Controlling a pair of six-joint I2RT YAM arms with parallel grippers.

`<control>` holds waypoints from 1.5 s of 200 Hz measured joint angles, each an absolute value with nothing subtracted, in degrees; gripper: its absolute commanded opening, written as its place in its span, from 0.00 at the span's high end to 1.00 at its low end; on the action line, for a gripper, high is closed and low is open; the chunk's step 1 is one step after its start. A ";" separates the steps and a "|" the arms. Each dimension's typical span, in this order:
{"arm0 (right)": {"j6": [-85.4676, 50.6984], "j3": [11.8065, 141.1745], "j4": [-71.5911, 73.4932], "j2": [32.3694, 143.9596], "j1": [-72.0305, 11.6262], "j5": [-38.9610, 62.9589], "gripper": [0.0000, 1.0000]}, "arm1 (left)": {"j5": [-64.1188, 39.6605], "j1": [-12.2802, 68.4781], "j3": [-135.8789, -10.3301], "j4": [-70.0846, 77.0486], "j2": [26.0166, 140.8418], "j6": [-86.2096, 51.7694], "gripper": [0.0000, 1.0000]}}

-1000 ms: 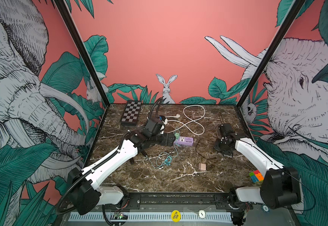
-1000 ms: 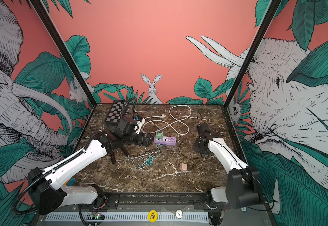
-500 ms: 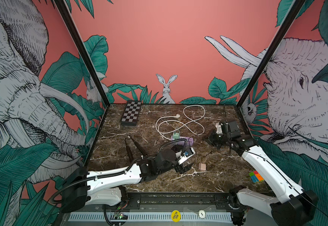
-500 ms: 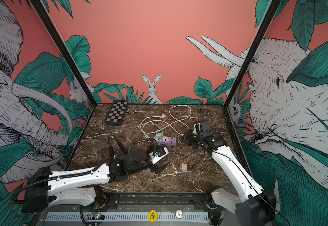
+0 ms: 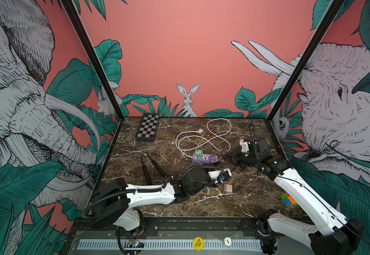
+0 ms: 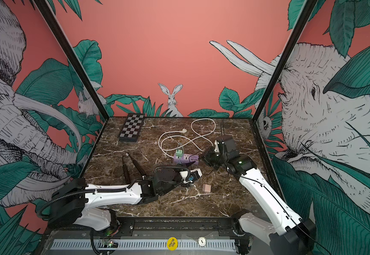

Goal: Charge the electric toothbrush
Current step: Pick up the charging cable from the center of the board.

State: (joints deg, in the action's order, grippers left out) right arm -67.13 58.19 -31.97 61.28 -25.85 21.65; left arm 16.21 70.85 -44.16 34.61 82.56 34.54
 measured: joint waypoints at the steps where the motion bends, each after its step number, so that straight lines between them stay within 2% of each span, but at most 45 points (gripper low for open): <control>1: -67.13 58.19 -31.94 61.25 -25.85 21.65 1.00 | 16.25 70.85 -44.16 34.70 82.59 34.54 0.52; 34: -67.88 58.19 -31.97 60.38 -25.91 21.76 1.00 | 17.47 70.83 -45.10 36.56 83.70 35.83 0.55; 68: -68.64 58.19 -31.99 59.53 -26.24 21.93 1.00 | 18.15 70.83 -46.37 37.41 85.80 37.65 0.66; 130: -69.28 58.19 -32.14 58.76 -26.35 21.74 1.00 | 20.58 70.83 -48.51 39.83 88.36 42.17 0.69; 215: -71.37 58.17 -31.59 58.33 -26.22 21.58 1.00 | 22.83 70.83 -48.60 43.22 89.30 46.59 0.84; 244: -72.14 57.74 -30.46 58.30 -26.22 21.69 1.00 | 23.66 70.83 -48.60 44.05 89.43 47.44 0.84; 271: -73.73 56.01 -28.08 57.93 -26.20 21.74 1.00 | 24.51 70.85 -48.60 44.25 89.91 47.97 0.94; 281: -74.41 55.29 -27.29 57.63 -26.17 21.69 1.00 | 24.84 70.85 -48.60 44.29 90.11 48.31 1.00; 300: -75.59 53.95 -26.20 56.45 -26.15 21.45 1.00 | 25.17 70.96 -48.60 44.40 90.21 48.75 1.00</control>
